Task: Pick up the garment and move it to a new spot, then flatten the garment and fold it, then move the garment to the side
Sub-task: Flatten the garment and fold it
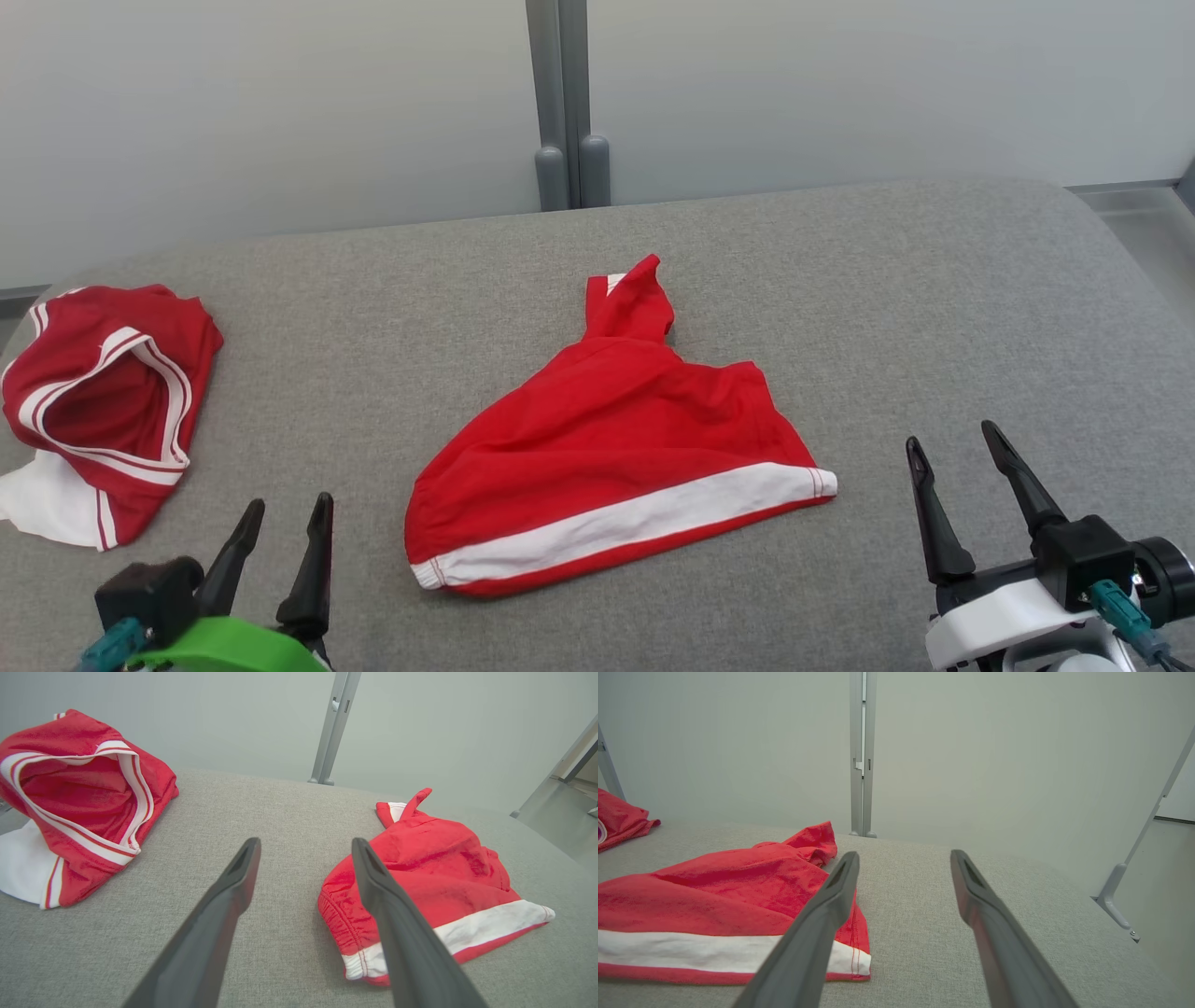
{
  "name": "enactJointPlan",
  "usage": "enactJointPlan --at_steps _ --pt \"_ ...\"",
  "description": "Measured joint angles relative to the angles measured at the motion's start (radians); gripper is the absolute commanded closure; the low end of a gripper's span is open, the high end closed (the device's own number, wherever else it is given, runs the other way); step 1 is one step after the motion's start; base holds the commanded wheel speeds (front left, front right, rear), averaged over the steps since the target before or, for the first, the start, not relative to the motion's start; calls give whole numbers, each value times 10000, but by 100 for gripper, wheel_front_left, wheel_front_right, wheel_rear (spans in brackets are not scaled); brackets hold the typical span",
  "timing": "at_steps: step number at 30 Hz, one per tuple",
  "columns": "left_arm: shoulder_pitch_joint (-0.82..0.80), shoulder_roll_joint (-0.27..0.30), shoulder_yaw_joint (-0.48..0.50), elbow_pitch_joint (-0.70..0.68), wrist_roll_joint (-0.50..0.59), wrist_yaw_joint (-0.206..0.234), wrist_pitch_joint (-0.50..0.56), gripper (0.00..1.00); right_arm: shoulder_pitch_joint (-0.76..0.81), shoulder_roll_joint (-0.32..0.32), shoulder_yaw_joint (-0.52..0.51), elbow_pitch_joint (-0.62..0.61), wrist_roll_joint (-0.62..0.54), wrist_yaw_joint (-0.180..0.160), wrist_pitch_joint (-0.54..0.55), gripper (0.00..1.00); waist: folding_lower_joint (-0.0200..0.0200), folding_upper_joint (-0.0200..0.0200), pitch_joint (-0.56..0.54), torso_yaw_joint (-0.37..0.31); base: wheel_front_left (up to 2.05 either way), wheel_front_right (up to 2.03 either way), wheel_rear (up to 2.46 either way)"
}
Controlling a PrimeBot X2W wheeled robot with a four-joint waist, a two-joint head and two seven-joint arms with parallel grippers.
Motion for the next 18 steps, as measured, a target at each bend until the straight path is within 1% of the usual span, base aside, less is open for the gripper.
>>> enactJointPlan --at_steps 2,4,8,10,13,15,18 --pt "408 -4 31 -153 244 174 -422 0 12 -52 31 -6 -21 0 0 0 0 0 -43 0 0 0 0" --pt "813 25 -10 -140 523 232 -725 0 13 -61 29 -2 -79 0 0 0 0 0 -42 -4 0 0 0" --pt "1538 -282 107 180 708 52 -1049 0 102 -61 73 82 -171 0 0 0 0 0 -67 -2 0 0 0" --pt "1797 -449 454 349 867 -50 -1116 0 237 -157 111 251 -263 0 2 0 0 0 -81 7 0 0 0" --pt "2011 -832 1329 165 1745 -401 -1145 0 307 -205 -10 453 -360 0 0 0 0 0 -89 38 0 0 0" --pt "2280 -1091 1806 136 2364 -738 -1156 0 326 -314 71 646 -506 0 2 0 0 0 -84 20 0 0 0" --pt "2651 -1582 2431 215 2936 -1329 -1156 0 322 -385 109 840 -593 0 2 0 0 0 -74 10 0 0 0"
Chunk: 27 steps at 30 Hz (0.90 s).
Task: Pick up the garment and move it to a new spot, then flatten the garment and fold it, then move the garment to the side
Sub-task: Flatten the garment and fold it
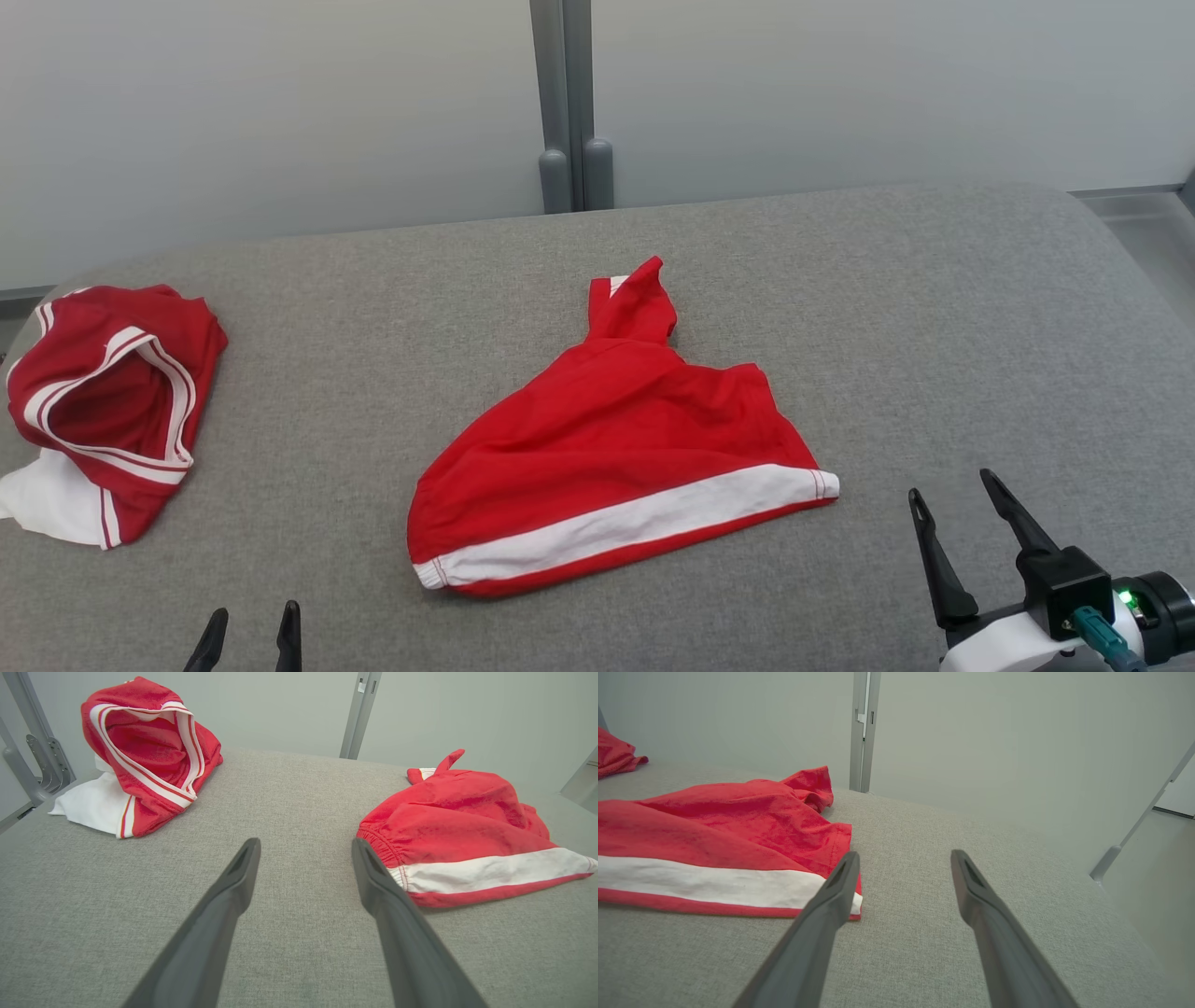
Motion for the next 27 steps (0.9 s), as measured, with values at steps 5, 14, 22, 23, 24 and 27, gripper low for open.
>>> enactJointPlan --at_steps 5,14,22,23,24,27 --pt "16 -539 777 159 740 -556 0 0 -49 33 -196 92 -12 0 -2 0 0 0 -1 63 0 0 0" --pt "-1 -913 1162 355 1358 -855 0 0 -149 238 -88 242 267 0 -2 0 0 0 0 199 0 0 0" --pt "0 -894 777 470 1262 -874 -2 0 -146 267 -140 558 267 0 0 0 0 0 -50 220 0 0 0" --pt "0 -872 646 602 1241 -874 0 0 -167 247 -59 681 251 0 -2 0 0 0 -39 216 0 0 0" --pt "-1 -836 499 688 1220 -874 0 0 -237 217 2 819 249 0 0 0 0 0 -26 210 0 0 0" --pt "-162 -784 88 1049 940 -876 102 0 -732 -12 263 1417 194 0 -2 0 0 0 37 193 0 0 0"
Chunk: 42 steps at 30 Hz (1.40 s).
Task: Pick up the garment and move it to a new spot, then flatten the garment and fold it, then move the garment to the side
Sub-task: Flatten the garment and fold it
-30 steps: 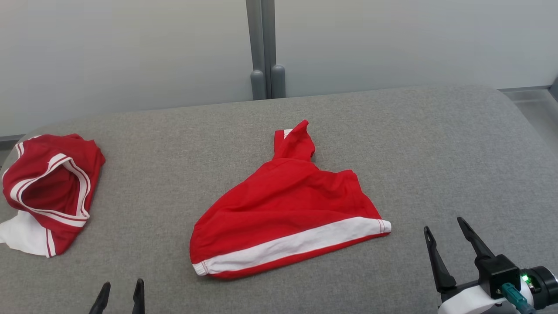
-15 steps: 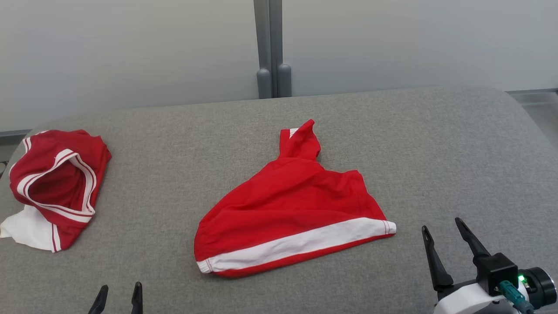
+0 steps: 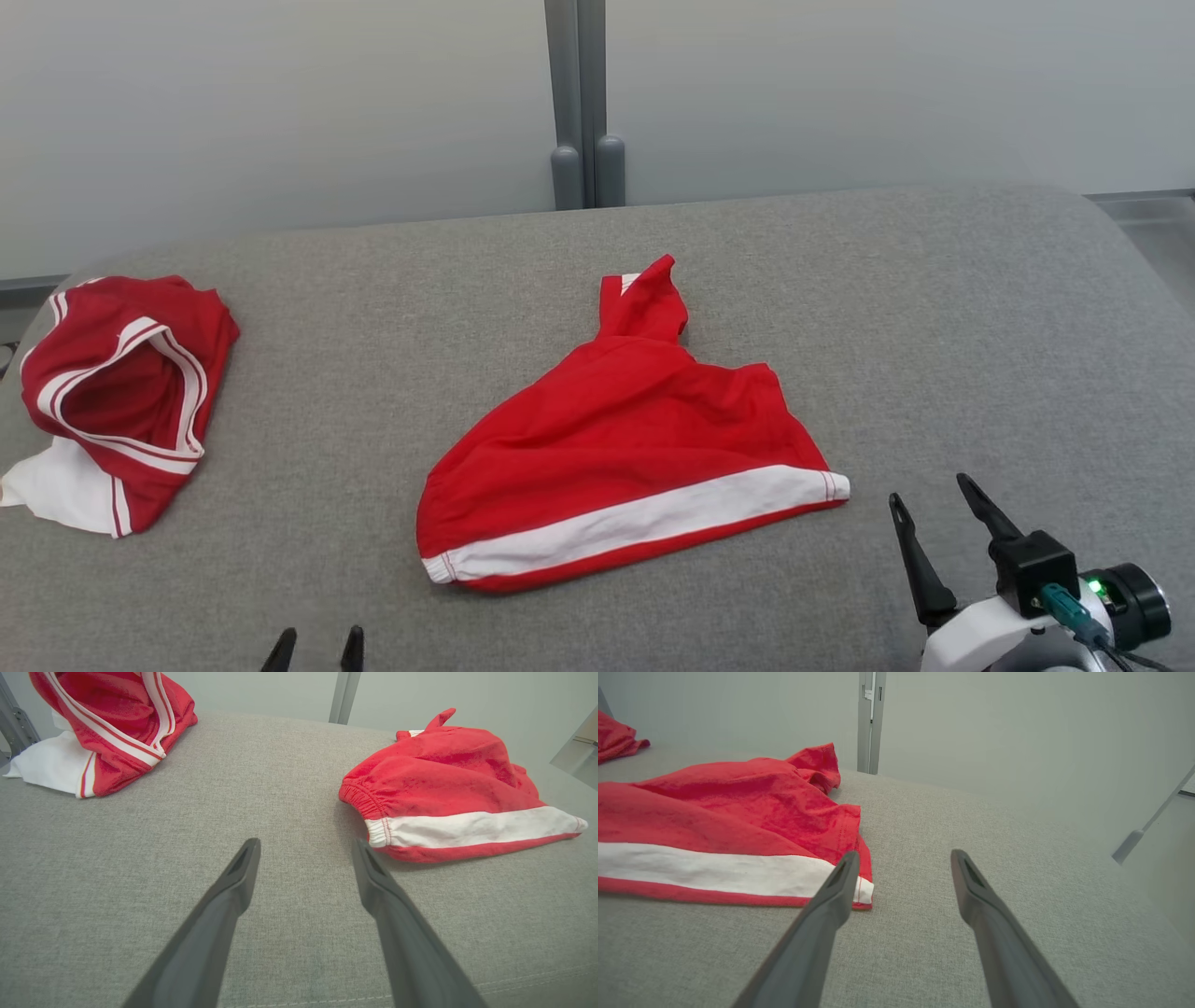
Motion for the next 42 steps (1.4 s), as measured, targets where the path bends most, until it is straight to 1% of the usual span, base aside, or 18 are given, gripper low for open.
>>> enactJointPlan --at_steps 4,6,9,16,20,22,25,29,32,42 --pt "-522 2 -568 144 -568 0 936 0 -716 -236 311 1175 -27 0 36 0 0 0 66 17 0 0 0" --pt "-709 -86 -723 132 -963 0 1488 0 -1057 -330 510 1710 -8 2 213 0 0 1 97 46 0 0 0" --pt "-1087 -77 -928 171 -1177 0 2056 0 -1574 -437 872 2372 77 0 516 0 0 0 166 109 0 0 0" --pt "-1797 -117 -1183 529 -1457 0 2830 0 -2596 -403 1923 3647 351 2 786 0 0 0 405 127 0 0 0" --pt "-2240 -224 -1448 642 -1636 0 3137 0 -3037 -435 2094 4293 466 2 775 0 0 0 610 143 0 0 0" --pt "-2376 -259 -1522 669 -1659 0 3179 0 -3140 -428 2109 4429 506 2 765 0 0 0 671 157 0 0 0" --pt "-2778 -270 -1732 853 -1722 0 3365 0 -3525 -360 2184 4878 520 2 598 0 0 0 913 204 0 0 0" --pt "-2966 -255 -1885 988 -1816 0 3432 0 -3788 -203 2257 5137 550 2 499 0 0 0 1046 215 0 0 0" --pt "-3036 -257 -1998 1112 -1973 0 3448 0 -3954 -88 2414 5404 619 2 422 0 0 0 1124 204 0 0 0" --pt "-3205 -228 -2286 1528 -2176 0 3248 0 -4149 -84 2621 5979 859 2 188 0 0 0 1120 223 0 0 0"
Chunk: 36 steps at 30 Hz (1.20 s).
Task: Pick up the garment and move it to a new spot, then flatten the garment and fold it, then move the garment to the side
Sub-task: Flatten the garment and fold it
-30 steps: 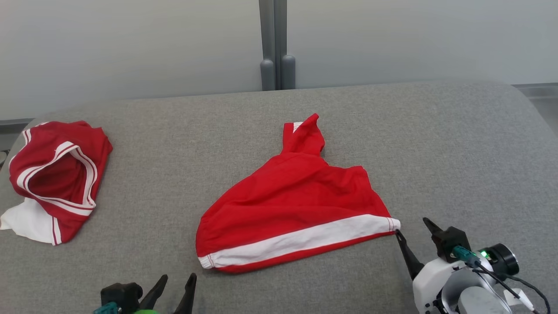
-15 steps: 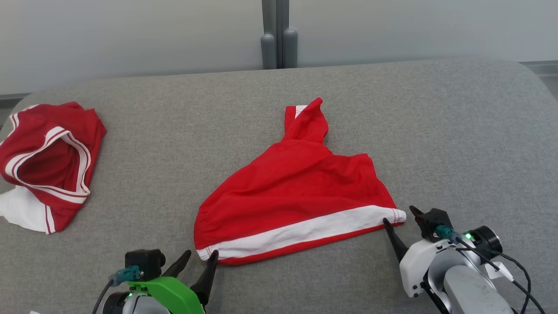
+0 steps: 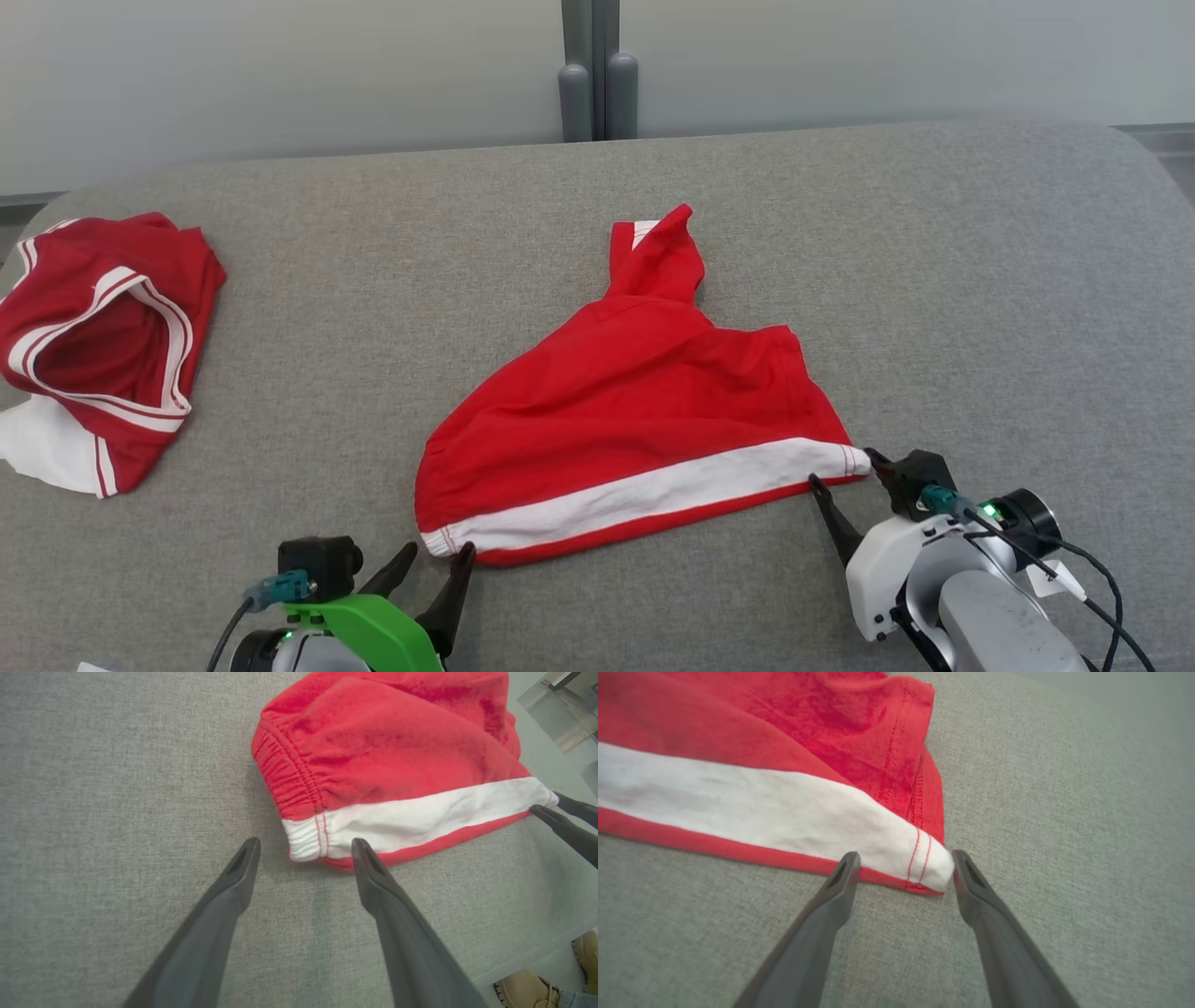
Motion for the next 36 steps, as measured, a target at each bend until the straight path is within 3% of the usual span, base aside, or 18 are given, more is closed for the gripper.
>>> enactJointPlan --at_steps 8,9,13,15,18,20,22,23,24,26,27,28,33,36 --pt "-196 69 -178 364 -134 0 -125 0 -127 46 180 336 219 0 -73 1 0 0 -19 20 0 0 0" --pt "-198 69 -221 408 -148 0 -128 0 -131 58 215 366 261 0 -86 10 0 0 -27 18 0 0 0" --pt "-233 63 -376 493 -245 0 -130 0 -141 65 345 481 403 0 -113 31 0 0 -51 5 0 0 0" --pt "-244 69 -437 497 -286 0 -146 3 -142 67 389 508 485 0 -115 36 0 0 -72 -7 0 0 0" --pt "-341 123 -531 497 -238 0 -307 5 -143 65 514 516 575 0 -127 37 0 0 -73 -14 0 0 0" --pt "-389 142 -550 491 -238 0 -343 25 -145 63 558 514 631 0 -130 44 0 0 -86 -28 0 0 0" --pt "-389 157 -652 439 -247 0 -343 70 -145 56 585 512 690 0 -130 56 0 0 -91 -41 0 0 0" --pt "-389 178 -729 380 -253 0 -343 78 -145 56 589 510 719 0 -132 64 0 0 -91 -47 0 0 0" --pt "-390 196 -807 324 -288 0 -337 100 -145 58 604 510 752 0 -148 72 0 0 -94 -50 0 0 0" --pt "-389 257 -988 219 -380 0 -299 100 -145 59 637 506 792 0 -159 80 0 0 -99 -56 0 0 0" --pt "-390 272 -1020 190 -426 0 -303 100 -144 56 648 506 802 0 -159 87 0 0 -107 -56 0 0 0" --pt "-390 303 -1078 159 -433 0 -305 100 -143 46 679 495 830 0 -159 100 0 0 -123 -54 0 0 0" --pt "-369 571 -1216 -314 -809 0 -94 100 -35 33 991 -136 1346 0 -161 100 0 0 -237 -119 0 0 0" --pt "-366 917 -1026 -1300 -1396 0 353 100 -28 -224 1175 -1018 1983 0 -161 100 0 0 -156 -161 0 0 0"
